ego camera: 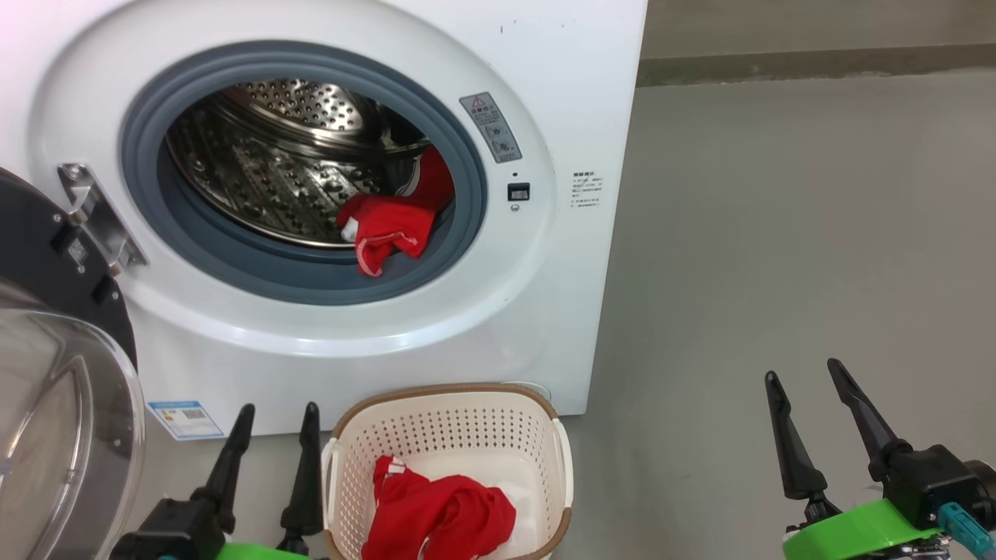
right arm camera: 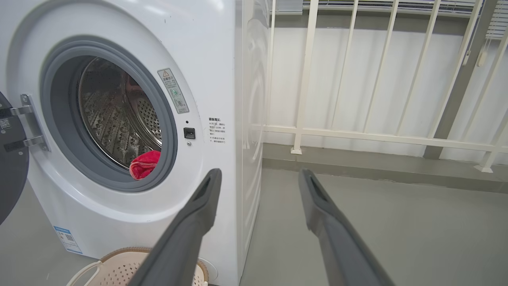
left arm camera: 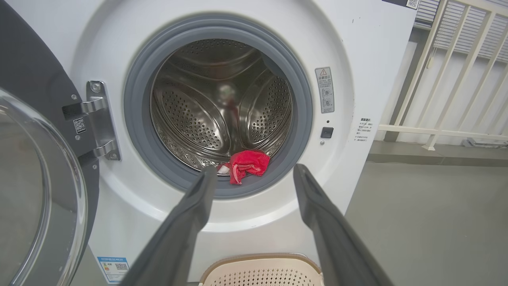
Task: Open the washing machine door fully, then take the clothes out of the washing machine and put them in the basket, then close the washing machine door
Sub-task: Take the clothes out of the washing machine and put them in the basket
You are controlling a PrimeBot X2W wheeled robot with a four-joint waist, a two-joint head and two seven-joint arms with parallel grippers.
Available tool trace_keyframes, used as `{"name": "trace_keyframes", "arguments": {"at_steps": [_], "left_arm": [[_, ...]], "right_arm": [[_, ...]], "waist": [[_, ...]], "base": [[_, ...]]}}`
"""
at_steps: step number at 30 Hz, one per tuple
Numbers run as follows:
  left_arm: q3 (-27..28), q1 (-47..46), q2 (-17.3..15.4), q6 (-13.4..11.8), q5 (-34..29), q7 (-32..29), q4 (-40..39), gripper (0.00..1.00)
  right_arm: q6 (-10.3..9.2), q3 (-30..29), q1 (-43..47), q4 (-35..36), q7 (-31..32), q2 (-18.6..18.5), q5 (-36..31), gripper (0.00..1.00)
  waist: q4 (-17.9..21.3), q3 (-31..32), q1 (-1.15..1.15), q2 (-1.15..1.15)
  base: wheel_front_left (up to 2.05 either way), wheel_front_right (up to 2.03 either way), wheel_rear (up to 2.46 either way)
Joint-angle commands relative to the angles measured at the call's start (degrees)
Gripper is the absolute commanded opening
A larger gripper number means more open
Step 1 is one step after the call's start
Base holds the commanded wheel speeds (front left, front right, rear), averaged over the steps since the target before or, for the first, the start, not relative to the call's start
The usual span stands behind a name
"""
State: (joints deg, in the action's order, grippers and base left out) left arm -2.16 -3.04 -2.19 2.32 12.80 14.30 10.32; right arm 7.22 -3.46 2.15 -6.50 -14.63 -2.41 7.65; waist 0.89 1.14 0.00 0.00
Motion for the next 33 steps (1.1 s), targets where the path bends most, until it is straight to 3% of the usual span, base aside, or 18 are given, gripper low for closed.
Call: {"name": "trace_keyframes", "arguments": {"at_steps": [1,15,33], "left_arm": [[1.49,-0.33,-0.7,-0.27,0.77,0.7,-2.0,1.0],[0.4,1.31,-0.77,-2.58,1.12,0.7,-2.14,1.0],[1.55,-1.01,-1.18,-2.91,2.69,0.7,0.06,1.0]], "right_arm": [[0.26,0.98,-0.68,1.78,-0.37,-0.46,0.71,1.0],[0.26,0.77,-0.3,2.65,-0.37,-0.46,-0.21,1.0],[0.26,2.03,-0.79,3.0,-0.37,-0.46,-0.23,1.0]], "waist": [[0.03,0.56,0.0,0.0],[0.85,1.12,0.0,0.0],[1.2,-0.27,0.0,0.0]], "base": [[0.0,0.0,0.0],[0.0,0.0,0.0],[0.0,0.0,0.0]]}}
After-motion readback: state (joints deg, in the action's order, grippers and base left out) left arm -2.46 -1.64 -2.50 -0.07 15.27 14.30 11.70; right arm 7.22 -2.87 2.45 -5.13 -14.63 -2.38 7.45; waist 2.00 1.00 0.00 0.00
